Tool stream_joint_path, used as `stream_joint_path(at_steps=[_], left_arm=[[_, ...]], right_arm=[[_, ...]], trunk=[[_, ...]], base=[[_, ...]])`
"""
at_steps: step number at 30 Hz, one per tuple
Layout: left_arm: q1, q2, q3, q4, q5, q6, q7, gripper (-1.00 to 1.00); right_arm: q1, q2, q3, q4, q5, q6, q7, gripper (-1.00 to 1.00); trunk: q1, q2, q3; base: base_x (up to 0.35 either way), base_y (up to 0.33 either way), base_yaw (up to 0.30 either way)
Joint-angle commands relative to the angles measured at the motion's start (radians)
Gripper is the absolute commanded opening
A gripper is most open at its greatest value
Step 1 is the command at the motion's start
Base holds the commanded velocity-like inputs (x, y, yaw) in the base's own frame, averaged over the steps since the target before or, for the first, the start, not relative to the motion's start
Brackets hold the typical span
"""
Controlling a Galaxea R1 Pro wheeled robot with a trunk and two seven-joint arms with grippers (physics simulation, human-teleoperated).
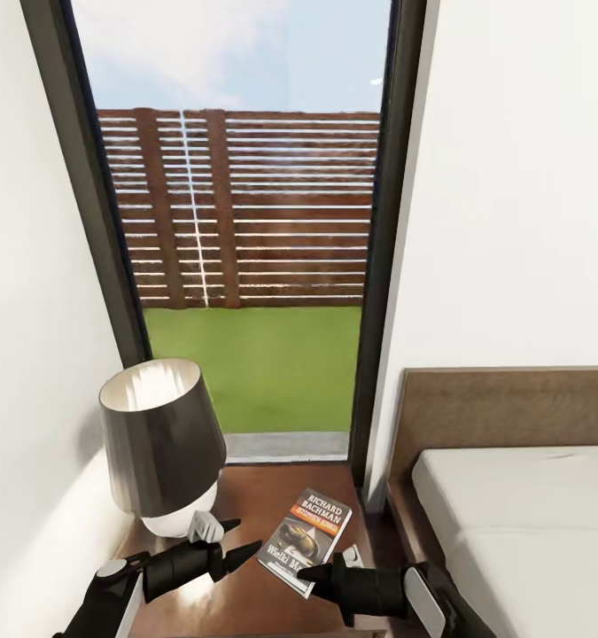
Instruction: In the bedroom, move the book from the bed onto either nightstand, and place the two sandals side by side next to the bed.
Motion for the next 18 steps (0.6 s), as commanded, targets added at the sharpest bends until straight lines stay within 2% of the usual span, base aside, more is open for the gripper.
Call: stream_joint_path(at_steps=[1, 6, 11, 18], left_arm=[[-0.001, -0.002, 0.005, -0.002, -0.007, 0.011, -0.008, 1.00], [-0.001, -0.001, 0.005, -0.002, -0.007, 0.011, -0.008, 1.00], [0.000, -0.001, 0.005, -0.002, -0.007, 0.011, -0.008, 1.00], [0.000, -0.001, 0.005, -0.002, -0.007, 0.011, -0.008, 1.00]], right_arm=[[-0.001, 0.001, -0.006, 0.000, 0.008, 0.003, 0.007, -1.00], [-0.001, 0.001, -0.006, 0.000, 0.008, 0.003, 0.007, -1.00], [-0.001, 0.001, -0.005, 0.000, 0.008, 0.003, 0.006, -1.00], [-0.001, 0.001, -0.005, 0.000, 0.008, 0.003, 0.006, -1.00]], trunk=[[0.000, -0.001, -0.001], [0.000, -0.001, -0.001], [0.000, -0.001, -0.001], [0.000, -0.001, -0.001]], base=[[0.037, 0.000, 0.000], [0.026, 0.013, 0.000], [0.167, 0.121, 0.000], [0.023, 0.016, 0.000]])
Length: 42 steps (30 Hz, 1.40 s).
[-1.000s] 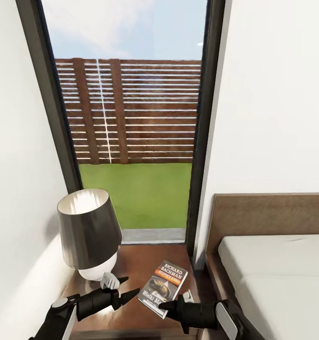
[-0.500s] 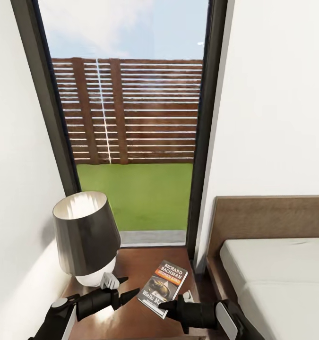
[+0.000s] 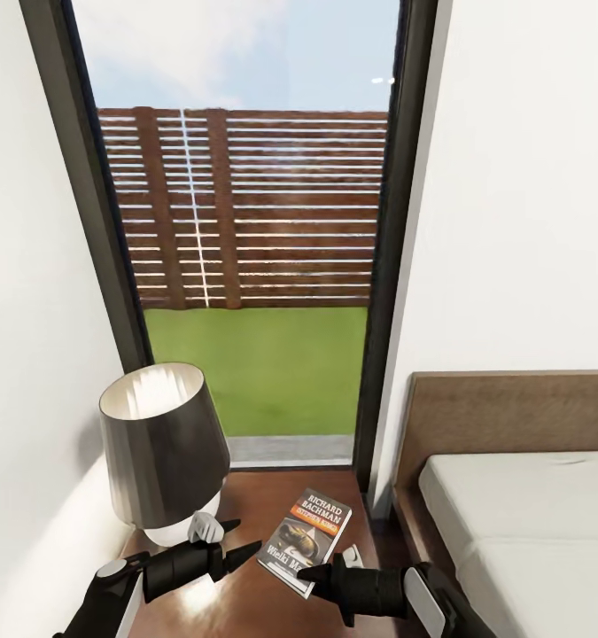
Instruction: In the bedroom, move the book from the bed onto either nightstand, and place the two sandals side by side next to the bed.
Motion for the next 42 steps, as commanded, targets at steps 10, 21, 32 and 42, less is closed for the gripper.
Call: stream_joint_path(at_steps=[10, 21, 32, 42], left_arm=[[-0.001, -0.002, 0.005, -0.002, -0.007, 0.011, -0.008, 1.00], [-0.001, -0.002, 0.005, -0.002, -0.007, 0.011, -0.008, 1.00], [-0.001, -0.003, 0.005, -0.002, -0.007, 0.011, -0.008, 1.00], [-0.001, -0.003, 0.005, -0.002, -0.007, 0.011, -0.008, 1.00]], right_arm=[[-0.001, 0.001, -0.007, 0.000, 0.008, 0.003, 0.007, -1.00], [-0.001, 0.001, -0.006, 0.000, 0.008, 0.003, 0.006, -1.00], [-0.001, 0.001, -0.006, 0.000, 0.008, 0.003, 0.006, -1.00], [-0.001, 0.001, -0.006, 0.000, 0.008, 0.003, 0.007, -1.00]], trunk=[[0.027, -0.050, -0.023], [0.069, -0.127, -0.057], [0.111, -0.204, -0.092], [0.149, -0.274, -0.123]], base=[[0.000, 0.000, 0.000], [0.000, 0.000, 0.000], [0.000, 0.000, 0.000], [0.000, 0.000, 0.000]])
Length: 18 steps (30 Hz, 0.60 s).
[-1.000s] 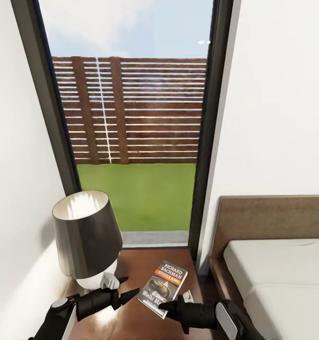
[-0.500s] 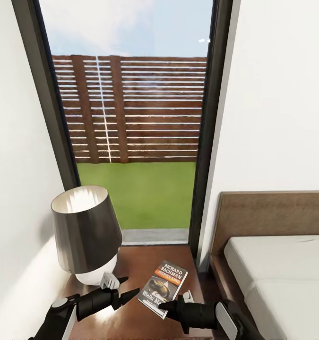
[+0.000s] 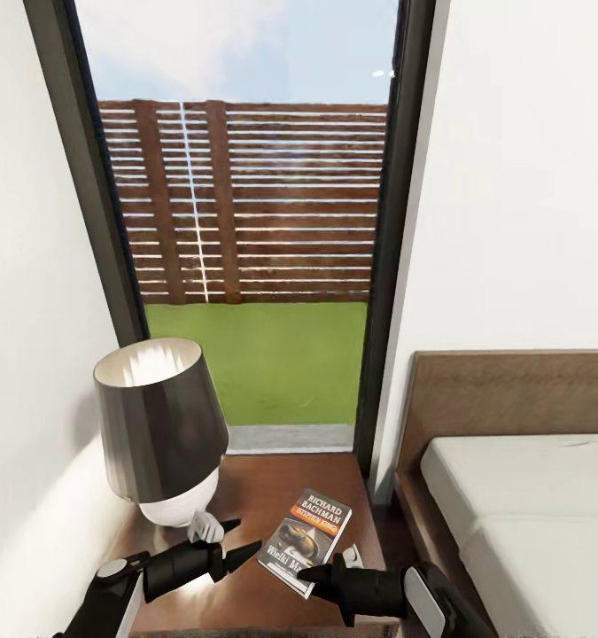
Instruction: In the bedroom, move the book from the bed onto either nightstand, and place the two sandals side by side next to the bed.
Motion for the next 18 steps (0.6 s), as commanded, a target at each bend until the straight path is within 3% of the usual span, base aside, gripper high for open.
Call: stream_joint_path(at_steps=[1, 4, 13, 18], left_arm=[[-0.001, -0.002, 0.005, -0.002, -0.007, 0.011, -0.008, 1.00], [-0.001, -0.001, 0.005, -0.002, -0.007, 0.011, -0.008, 1.00], [-0.001, -0.001, 0.005, -0.002, -0.007, 0.010, -0.008, 1.00], [-0.001, -0.002, 0.005, -0.002, -0.007, 0.010, -0.008, 1.00]], right_arm=[[-0.001, 0.001, -0.007, 0.000, 0.006, 0.004, 0.007, -1.00], [-0.001, 0.001, -0.007, 0.000, 0.006, 0.004, 0.007, -1.00], [-0.001, 0.001, -0.007, 0.000, 0.006, 0.004, 0.007, -1.00], [-0.001, 0.001, -0.007, 0.000, 0.006, 0.004, 0.007, -1.00]], trunk=[[0.004, -0.008, -0.004], [0.015, -0.029, -0.014], [0.015, -0.029, -0.014], [0.034, -0.064, -0.029]], base=[[0.000, 0.000, 0.000], [0.000, 0.000, 0.000], [0.000, 0.000, 0.000], [0.000, 0.000, 0.000]])
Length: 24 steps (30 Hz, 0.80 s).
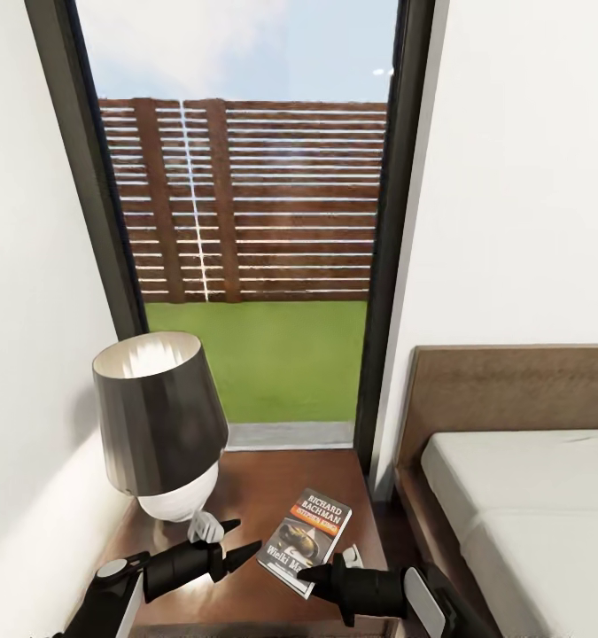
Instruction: In the bedroom, move the book from the bed onto either nightstand, and place the two sandals side by side next to the bed.
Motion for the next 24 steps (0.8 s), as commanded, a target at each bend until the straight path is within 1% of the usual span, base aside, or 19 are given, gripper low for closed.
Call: stream_joint_path(at_steps=[1, 4, 10, 14, 24], left_arm=[[-0.001, -0.002, 0.005, -0.002, -0.007, 0.011, -0.008, 1.00], [-0.001, -0.001, 0.005, -0.002, -0.007, 0.010, -0.008, 1.00], [-0.001, -0.001, 0.005, -0.002, -0.007, 0.010, -0.008, 1.00], [-0.001, 0.000, 0.005, -0.002, -0.007, 0.010, -0.008, 1.00], [-0.001, -0.001, 0.005, -0.002, -0.007, 0.010, -0.008, 1.00]], right_arm=[[-0.001, 0.001, -0.007, 0.000, 0.006, 0.004, 0.007, -1.00], [-0.001, 0.001, -0.007, 0.000, 0.006, 0.004, 0.007, -1.00], [-0.001, 0.001, -0.007, 0.000, 0.006, 0.004, 0.007, -1.00], [-0.001, 0.001, -0.007, 0.000, 0.006, 0.004, 0.007, -1.00], [-0.001, 0.001, -0.007, 0.000, 0.006, 0.004, 0.007, -1.00]], trunk=[[0.004, -0.008, -0.004], [0.015, -0.029, -0.014], [0.015, -0.029, -0.014], [0.015, -0.029, -0.014], [0.015, -0.029, -0.014]], base=[[0.000, 0.000, 0.000], [0.000, 0.000, 0.000], [0.006, 0.000, 0.000], [0.184, 0.000, 0.000], [0.041, 0.000, 0.000]])
